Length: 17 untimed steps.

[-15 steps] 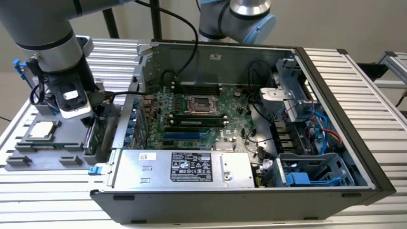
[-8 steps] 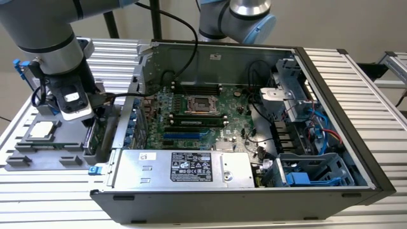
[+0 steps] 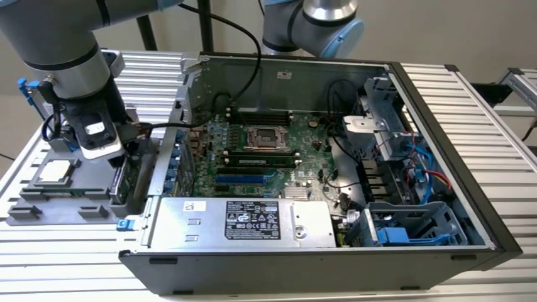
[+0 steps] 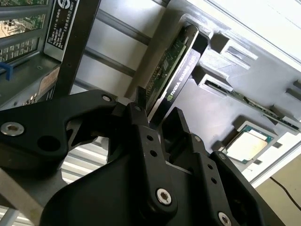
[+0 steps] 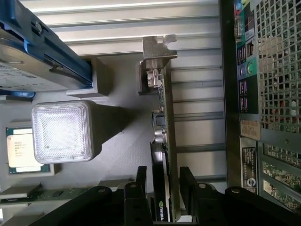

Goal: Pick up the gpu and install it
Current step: 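Pick up the gpu and move the gpu toward the slot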

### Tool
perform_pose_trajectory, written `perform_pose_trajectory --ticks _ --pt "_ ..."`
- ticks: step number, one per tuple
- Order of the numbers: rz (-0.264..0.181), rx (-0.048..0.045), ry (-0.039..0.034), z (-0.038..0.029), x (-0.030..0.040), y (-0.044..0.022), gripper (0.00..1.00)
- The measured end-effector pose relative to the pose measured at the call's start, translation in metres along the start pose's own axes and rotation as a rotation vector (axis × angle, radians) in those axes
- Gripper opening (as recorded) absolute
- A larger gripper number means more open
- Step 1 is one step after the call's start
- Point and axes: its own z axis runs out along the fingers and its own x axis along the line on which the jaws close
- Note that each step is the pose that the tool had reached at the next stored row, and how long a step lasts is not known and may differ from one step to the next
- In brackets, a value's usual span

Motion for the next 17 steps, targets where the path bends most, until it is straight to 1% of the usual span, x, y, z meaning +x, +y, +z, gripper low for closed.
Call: perform_pose_trajectory --ticks 4,5,17 --pt "0.000 0.0000 0.0000 0.0002 0.0000 0.0000 1.00" --pt "0.000 0.0000 0.0000 0.0002 0.0000 0.0000 0.00" --pt "0.000 0.0001 0.0001 0.0007 0.0000 0.0000 0.00"
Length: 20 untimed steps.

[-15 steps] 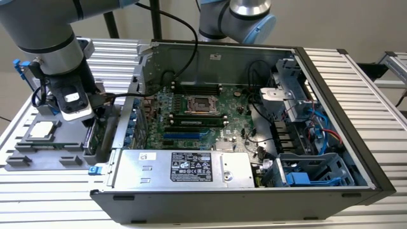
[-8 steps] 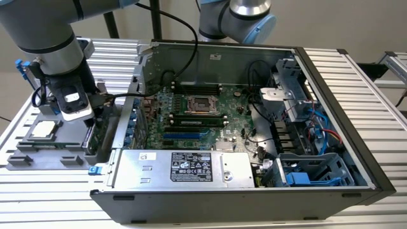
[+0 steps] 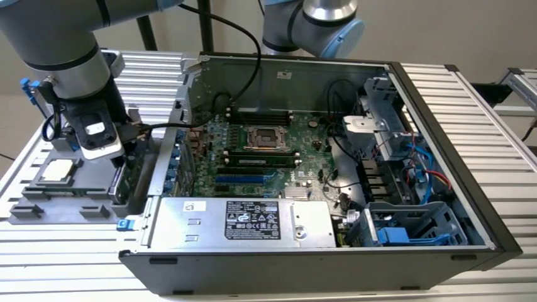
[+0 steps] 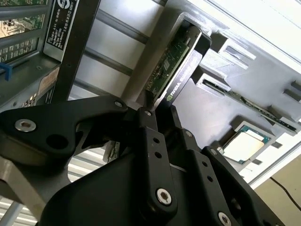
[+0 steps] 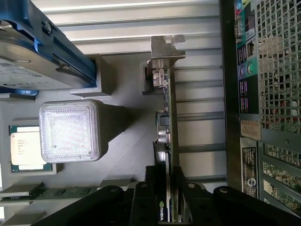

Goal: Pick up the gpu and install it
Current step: 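Pick up the gpu and move the gpu toward the slot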

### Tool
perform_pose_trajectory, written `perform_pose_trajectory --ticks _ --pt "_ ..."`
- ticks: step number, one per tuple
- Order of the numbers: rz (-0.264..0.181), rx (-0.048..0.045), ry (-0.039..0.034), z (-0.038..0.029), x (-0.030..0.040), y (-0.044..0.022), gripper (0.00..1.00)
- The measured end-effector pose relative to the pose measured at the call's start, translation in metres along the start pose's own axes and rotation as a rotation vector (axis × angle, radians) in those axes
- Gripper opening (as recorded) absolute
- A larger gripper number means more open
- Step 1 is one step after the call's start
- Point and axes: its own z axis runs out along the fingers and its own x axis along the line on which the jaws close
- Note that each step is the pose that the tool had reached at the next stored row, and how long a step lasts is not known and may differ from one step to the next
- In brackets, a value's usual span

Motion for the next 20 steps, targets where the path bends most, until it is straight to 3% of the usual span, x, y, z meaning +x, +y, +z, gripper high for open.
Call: perform_pose_trajectory --ticks 12,20 --pt "0.000 -0.0006 -0.0008 -0.0004 -0.0001 0.0001 0.00" --pt "0.000 0.0000 -0.0001 -0.0181 -0.0001 0.0009 0.00"
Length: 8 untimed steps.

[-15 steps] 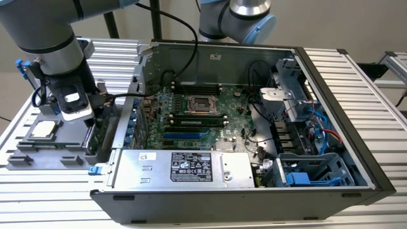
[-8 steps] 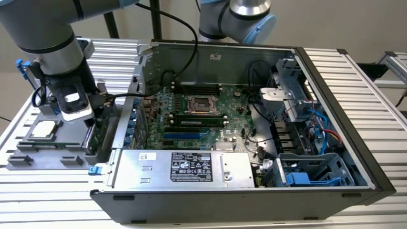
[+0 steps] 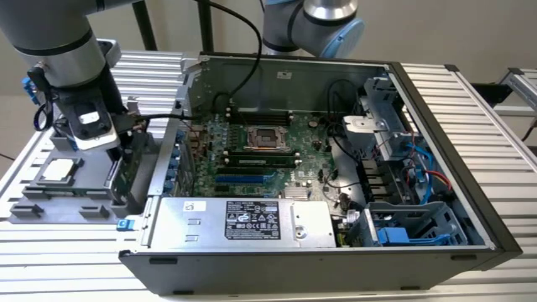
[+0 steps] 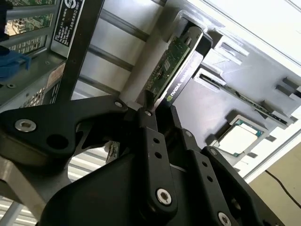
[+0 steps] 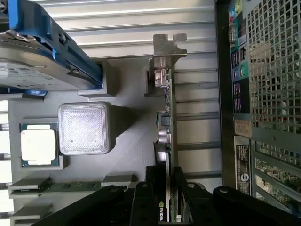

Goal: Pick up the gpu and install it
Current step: 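Pick up the gpu and move the gpu toward the slot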

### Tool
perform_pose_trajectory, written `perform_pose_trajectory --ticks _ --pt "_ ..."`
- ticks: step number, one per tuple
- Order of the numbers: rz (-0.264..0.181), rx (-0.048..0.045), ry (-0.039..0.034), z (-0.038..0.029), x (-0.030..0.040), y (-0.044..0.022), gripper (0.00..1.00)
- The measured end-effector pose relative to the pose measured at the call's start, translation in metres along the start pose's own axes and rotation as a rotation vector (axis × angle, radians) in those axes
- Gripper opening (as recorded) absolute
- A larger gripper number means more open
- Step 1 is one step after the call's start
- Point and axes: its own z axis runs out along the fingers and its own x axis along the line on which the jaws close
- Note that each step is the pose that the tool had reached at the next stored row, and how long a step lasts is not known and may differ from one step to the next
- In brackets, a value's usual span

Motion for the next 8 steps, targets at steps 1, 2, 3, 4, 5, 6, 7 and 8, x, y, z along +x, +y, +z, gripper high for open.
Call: perform_pose_trajectory --ticks 1,2,3,4,5,6,7,8 --pt "0.000 0.0001 0.0001 -0.0023 0.0000 0.0001 0.00" --pt "-0.001 0.0002 0.0001 -0.0045 0.0000 0.0002 0.00" --pt "-0.001 0.0001 0.0001 -0.0068 0.0000 0.0003 0.00" --pt "-0.001 0.0003 0.0003 -0.0091 0.0000 0.0004 0.00" --pt "-0.002 0.0001 0.0002 -0.0113 0.0000 0.0005 0.00" --pt "-0.002 0.0002 0.0001 -0.0132 -0.0001 0.0006 0.00" --pt "-0.003 0.0001 0.0001 -0.0152 -0.0001 0.0007 0.00" --pt "-0.003 0.0001 0.0002 -0.0171 -0.0001 0.0008 0.00"
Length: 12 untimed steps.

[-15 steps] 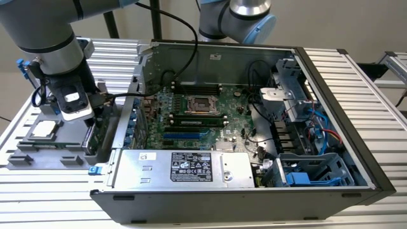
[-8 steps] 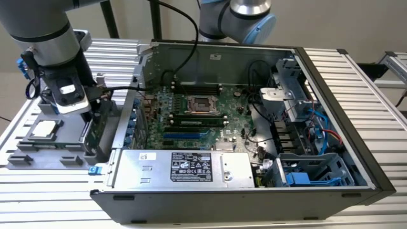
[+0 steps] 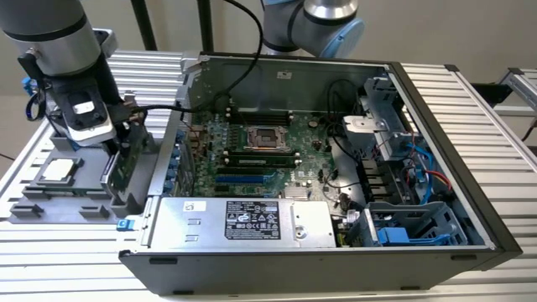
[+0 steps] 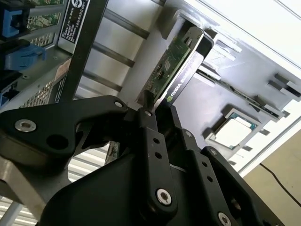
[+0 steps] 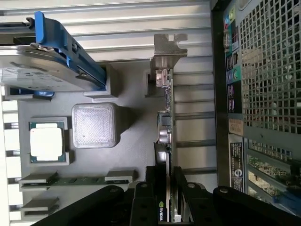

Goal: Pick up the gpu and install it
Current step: 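Pick up the gpu and move the gpu toward the slot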

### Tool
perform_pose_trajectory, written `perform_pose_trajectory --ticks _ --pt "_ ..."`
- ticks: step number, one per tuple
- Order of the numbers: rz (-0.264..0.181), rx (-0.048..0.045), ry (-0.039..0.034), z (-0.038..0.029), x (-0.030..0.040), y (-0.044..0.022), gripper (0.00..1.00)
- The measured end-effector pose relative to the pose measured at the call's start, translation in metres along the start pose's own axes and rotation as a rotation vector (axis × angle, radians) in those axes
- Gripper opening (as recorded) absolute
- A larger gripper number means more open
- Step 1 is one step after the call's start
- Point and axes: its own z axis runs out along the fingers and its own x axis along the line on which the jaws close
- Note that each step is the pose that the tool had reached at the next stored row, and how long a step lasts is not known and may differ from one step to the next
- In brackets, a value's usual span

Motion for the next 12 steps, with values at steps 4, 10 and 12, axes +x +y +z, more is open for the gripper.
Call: perform_pose_trajectory --ticks 4,10,12 --pt "-0.001 0.0000 0.0000 -0.0077 -0.0001 0.0003 0.00" --pt "-0.003 0.0000 0.0001 -0.0189 -0.0001 0.0009 0.00" --pt "-0.003 0.0000 0.0001 -0.0227 -0.0001 0.0010 0.00"
